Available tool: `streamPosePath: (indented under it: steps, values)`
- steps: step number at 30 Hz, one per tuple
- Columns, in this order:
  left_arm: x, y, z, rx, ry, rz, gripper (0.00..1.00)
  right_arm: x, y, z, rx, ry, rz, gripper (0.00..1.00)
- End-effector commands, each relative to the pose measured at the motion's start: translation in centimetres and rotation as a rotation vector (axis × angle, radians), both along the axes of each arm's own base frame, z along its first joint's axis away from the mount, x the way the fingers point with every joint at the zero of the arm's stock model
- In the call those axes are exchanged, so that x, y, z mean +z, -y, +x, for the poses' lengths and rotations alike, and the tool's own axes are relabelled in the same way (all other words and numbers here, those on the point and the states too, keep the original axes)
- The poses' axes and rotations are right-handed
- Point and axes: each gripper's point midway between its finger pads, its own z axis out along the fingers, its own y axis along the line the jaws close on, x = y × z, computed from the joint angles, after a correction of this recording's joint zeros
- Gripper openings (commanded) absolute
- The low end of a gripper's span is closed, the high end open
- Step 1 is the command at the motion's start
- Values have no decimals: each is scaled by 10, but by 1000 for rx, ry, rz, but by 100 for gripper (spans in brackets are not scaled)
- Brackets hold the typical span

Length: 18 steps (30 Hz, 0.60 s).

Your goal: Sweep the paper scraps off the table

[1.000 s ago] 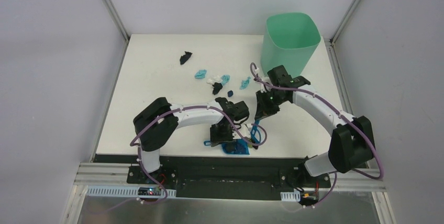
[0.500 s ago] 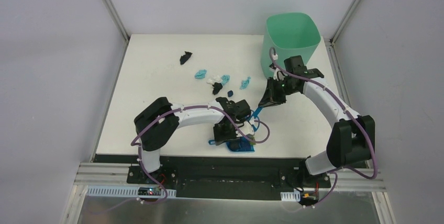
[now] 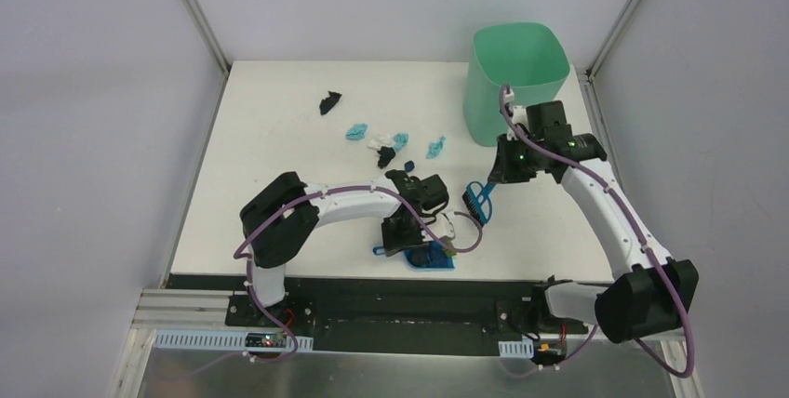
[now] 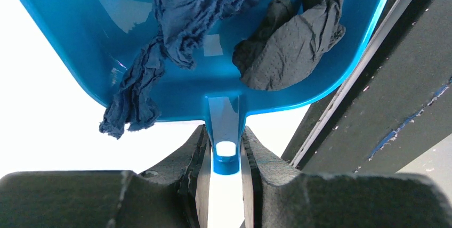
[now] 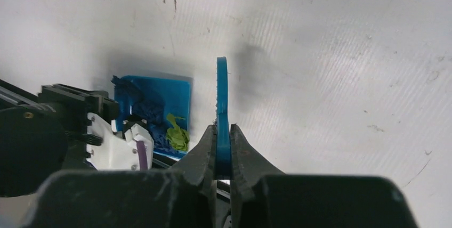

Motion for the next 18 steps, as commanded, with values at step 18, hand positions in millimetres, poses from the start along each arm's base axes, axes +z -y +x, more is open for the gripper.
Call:
streamPosePath:
  steps: [18]
  values:
    - [1, 15, 1, -16, -43, 17, 0, -68, -32, -34, 76, -239, -48, 0]
